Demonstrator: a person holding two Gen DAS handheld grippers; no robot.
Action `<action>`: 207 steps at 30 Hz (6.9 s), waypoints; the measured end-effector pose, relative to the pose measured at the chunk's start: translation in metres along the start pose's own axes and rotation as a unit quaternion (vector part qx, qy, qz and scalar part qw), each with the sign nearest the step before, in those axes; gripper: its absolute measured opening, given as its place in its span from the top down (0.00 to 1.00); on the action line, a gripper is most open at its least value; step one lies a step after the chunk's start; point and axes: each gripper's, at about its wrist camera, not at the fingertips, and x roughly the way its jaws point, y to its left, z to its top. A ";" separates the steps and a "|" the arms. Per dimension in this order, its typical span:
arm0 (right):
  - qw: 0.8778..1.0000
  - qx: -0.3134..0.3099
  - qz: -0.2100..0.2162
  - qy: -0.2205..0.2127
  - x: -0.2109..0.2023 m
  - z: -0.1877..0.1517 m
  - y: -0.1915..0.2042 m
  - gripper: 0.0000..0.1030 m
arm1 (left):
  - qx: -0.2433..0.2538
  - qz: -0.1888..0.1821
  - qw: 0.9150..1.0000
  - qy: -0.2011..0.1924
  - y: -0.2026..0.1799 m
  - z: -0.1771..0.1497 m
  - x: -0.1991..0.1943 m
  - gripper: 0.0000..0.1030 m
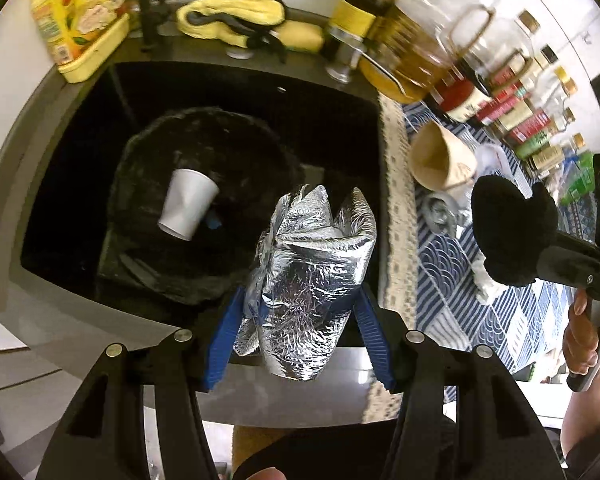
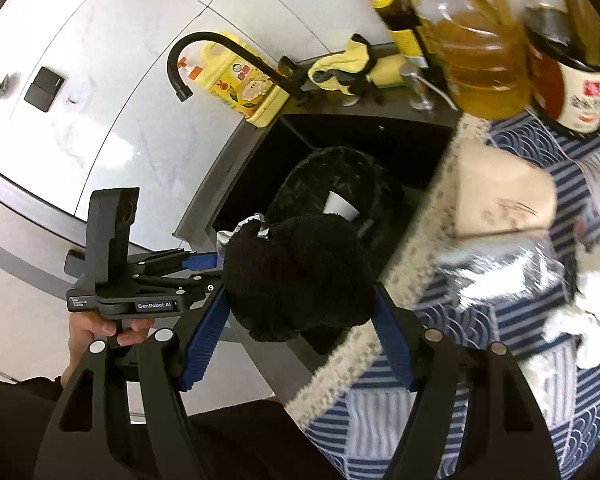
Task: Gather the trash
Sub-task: 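Carry the foil wrapper and black item over the trash bin, then open the left gripper to drop the foil wrapper into the bin, then open the right gripper over the bin to release the black item, then move both grippers back over the tablecloth toward the remaining trash, then grasp the clear plastic measuring cup with the right gripper, then grasp the crumpled white tissue with the left gripper and lift it, then carry the white tissue and plastic cup over the trash bin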
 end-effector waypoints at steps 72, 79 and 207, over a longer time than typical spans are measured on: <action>0.979 0.114 -0.140 -0.090 -0.039 0.000 -0.052 0.23 | -0.031 -0.016 0.999 0.004 0.073 0.052 -0.005 0.25; 0.974 0.114 -0.180 -0.080 -0.075 -0.022 -0.079 0.23 | -0.015 -0.028 0.999 0.020 0.022 0.041 0.011 0.25; 0.983 0.074 -0.163 0.050 -0.135 -0.061 -0.111 0.98 | -0.008 -0.008 1.000 -0.006 -0.152 -0.029 0.041 0.69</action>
